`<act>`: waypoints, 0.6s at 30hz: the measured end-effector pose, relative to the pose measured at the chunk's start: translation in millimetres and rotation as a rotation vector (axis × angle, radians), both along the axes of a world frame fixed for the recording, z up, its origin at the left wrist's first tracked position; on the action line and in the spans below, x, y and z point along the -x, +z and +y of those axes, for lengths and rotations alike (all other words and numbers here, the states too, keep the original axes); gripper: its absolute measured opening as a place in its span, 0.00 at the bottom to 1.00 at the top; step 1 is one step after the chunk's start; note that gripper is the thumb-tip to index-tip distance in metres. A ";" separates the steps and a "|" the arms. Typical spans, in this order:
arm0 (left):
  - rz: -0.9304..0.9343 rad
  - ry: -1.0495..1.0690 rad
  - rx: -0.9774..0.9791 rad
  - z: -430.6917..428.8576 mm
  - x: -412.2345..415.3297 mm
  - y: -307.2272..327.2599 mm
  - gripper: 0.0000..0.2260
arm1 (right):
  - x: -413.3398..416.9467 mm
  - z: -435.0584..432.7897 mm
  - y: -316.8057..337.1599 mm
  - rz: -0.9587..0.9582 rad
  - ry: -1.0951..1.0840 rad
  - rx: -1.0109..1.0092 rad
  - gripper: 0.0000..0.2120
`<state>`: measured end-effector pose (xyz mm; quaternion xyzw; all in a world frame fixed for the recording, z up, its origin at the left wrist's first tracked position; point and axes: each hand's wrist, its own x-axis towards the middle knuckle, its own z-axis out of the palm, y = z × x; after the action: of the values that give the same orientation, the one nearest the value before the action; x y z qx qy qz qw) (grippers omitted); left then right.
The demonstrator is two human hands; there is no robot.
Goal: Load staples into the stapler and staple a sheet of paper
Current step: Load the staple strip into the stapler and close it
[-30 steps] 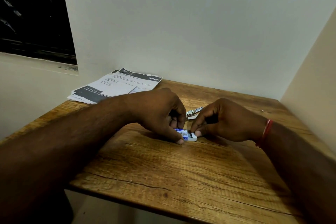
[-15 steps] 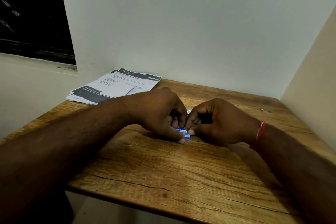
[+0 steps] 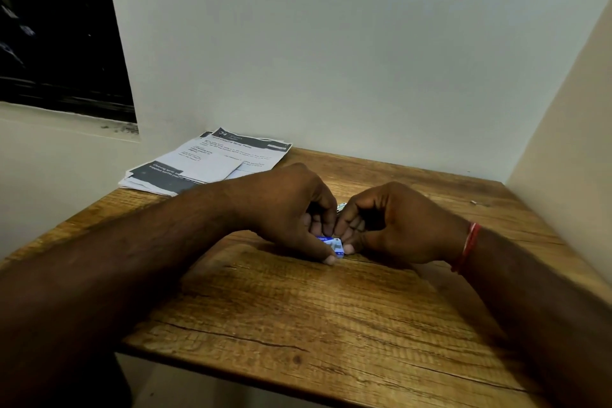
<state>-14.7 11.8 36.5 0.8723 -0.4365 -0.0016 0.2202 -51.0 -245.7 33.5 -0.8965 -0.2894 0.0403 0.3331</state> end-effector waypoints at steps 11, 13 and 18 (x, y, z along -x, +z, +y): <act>0.098 0.024 0.071 4.6 -7.7 1.4 0.26 | 6.9 3.9 0.6 -0.047 0.022 0.069 0.18; 0.119 0.040 0.145 8.1 -12.5 2.9 0.25 | 7.2 3.7 1.8 -0.035 0.038 0.066 0.16; 0.077 0.149 0.320 20.3 -26.1 2.1 0.20 | 2.8 -21.4 18.7 0.055 -0.008 0.206 0.15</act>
<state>11.4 32.2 38.6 0.8553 -0.3567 0.0510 0.3723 -53.8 -267.1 52.2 -0.9257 -0.2708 0.0930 0.2471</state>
